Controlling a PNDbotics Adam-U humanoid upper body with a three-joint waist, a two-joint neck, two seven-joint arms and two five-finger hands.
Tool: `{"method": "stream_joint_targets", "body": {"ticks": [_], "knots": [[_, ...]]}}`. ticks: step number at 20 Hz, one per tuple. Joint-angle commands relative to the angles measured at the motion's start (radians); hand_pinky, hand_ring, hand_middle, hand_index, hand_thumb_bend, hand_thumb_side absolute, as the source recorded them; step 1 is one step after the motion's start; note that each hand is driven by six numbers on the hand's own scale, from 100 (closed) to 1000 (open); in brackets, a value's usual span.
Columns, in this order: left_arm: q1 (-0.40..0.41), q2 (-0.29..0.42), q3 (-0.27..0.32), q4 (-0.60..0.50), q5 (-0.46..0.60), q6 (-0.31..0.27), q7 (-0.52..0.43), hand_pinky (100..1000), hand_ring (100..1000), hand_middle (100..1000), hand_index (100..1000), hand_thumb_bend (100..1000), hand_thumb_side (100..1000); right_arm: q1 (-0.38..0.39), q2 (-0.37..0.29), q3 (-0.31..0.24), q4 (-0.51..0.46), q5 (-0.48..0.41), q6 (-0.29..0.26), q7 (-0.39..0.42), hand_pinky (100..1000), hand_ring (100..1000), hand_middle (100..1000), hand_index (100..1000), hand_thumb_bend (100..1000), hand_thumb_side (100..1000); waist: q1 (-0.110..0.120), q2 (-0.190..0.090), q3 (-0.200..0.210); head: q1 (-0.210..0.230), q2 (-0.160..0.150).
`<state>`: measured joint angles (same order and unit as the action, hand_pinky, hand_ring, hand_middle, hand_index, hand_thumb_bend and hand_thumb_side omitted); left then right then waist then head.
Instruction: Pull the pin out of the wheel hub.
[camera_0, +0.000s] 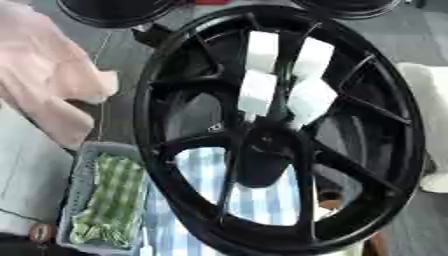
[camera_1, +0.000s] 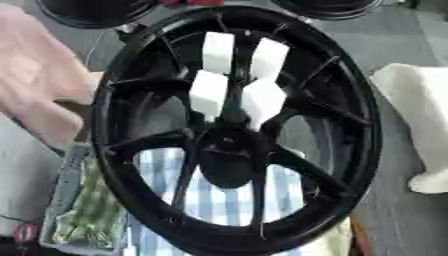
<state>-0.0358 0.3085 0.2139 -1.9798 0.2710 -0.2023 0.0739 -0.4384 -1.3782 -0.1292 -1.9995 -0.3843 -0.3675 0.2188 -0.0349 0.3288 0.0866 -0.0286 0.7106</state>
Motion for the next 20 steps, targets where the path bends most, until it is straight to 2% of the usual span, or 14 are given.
{"method": "stream_joint_targets", "body": {"ticks": [1,13,20], "knots": [[0.002,0.012,0.01,-0.02,-0.003,0.0,0.006,854,715,667,794,159,768,-0.005,-0.041,-0.019,0.0,-0.004,0.001,-0.005,811,785,684,794,100,128,0.0,-0.019,-0.002,-0.004,-0.003],[0.001,0.009,0.009,-0.02,-0.004,-0.001,0.005,854,714,666,793,158,770,0.0,-0.042,-0.013,0.0,0.015,0.007,0.003,812,789,689,798,100,160,0.003,-0.014,0.003,-0.04,-0.006],[-0.004,0.008,0.005,-0.02,-0.003,0.001,0.001,854,713,666,793,160,771,0.012,-0.046,0.037,0.0,0.127,0.028,0.075,811,810,721,816,146,229,0.0,-0.009,0.014,-0.062,-0.016]]}}
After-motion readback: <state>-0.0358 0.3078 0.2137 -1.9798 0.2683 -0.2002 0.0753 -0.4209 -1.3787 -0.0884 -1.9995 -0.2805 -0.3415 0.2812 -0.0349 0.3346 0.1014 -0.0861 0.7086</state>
